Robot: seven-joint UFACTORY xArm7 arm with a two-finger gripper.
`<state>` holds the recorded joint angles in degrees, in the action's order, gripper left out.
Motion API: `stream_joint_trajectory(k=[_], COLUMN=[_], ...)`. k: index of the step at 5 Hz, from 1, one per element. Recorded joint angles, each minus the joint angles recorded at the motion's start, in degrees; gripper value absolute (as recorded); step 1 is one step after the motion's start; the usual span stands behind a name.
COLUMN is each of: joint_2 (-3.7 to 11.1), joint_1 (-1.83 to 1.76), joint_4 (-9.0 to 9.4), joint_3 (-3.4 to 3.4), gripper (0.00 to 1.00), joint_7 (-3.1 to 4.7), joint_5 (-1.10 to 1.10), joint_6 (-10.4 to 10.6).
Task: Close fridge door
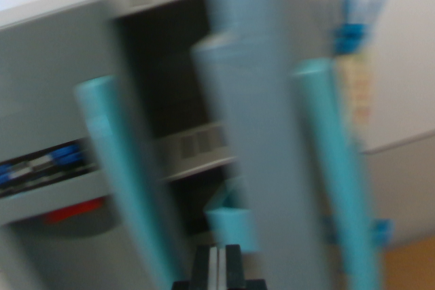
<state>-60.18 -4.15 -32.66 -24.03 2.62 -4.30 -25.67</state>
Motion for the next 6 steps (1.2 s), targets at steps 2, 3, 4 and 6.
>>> stream_joint_trajectory(k=[2,3,4,6], joint_2=[5.46,5.46,11.82,18.34], joint_1=[0.0,0.0,0.0,0.0], joint_4=[-3.68,-3.68,-7.38,-10.78], joint_3=[-3.25,-3.25,-5.13,-5.63], gripper=[1.0,1.0,1.0,1.0], joint_7=[0.0,0.0,0.0,0.0], joint_5=[0.0,0.0,0.0,0.0], joint_6=[0.02,0.02,0.03,0.1])
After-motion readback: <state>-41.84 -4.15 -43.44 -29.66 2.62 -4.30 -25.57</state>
